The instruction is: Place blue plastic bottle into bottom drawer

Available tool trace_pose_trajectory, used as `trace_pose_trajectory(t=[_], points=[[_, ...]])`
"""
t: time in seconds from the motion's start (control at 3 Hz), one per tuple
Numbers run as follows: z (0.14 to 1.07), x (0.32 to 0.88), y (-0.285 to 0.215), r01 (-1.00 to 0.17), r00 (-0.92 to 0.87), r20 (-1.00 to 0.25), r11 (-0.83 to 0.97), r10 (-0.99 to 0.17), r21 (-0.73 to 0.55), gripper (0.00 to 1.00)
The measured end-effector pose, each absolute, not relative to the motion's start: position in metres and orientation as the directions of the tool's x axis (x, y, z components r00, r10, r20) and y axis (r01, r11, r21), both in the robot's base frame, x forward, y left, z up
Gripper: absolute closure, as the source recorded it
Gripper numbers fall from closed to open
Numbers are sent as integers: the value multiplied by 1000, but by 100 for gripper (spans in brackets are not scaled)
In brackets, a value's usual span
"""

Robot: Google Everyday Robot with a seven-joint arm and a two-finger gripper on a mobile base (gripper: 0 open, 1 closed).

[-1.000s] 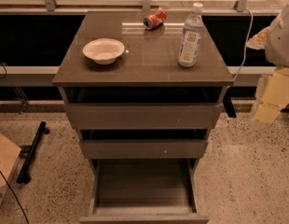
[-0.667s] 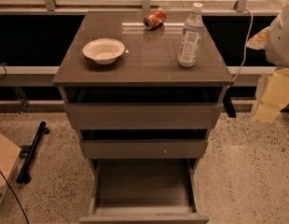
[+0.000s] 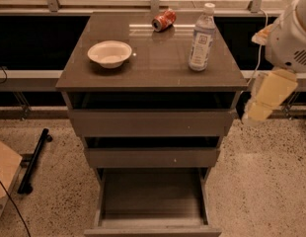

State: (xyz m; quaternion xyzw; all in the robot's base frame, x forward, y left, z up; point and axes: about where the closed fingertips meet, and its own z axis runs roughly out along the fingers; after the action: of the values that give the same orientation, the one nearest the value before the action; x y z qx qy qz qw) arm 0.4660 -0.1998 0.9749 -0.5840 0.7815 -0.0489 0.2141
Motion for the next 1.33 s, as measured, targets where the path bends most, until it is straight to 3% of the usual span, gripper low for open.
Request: trace_pose_trajectory(t=[1.33], points=[[974,526,-200,-834,-233,-411,398,-881,-381,0]])
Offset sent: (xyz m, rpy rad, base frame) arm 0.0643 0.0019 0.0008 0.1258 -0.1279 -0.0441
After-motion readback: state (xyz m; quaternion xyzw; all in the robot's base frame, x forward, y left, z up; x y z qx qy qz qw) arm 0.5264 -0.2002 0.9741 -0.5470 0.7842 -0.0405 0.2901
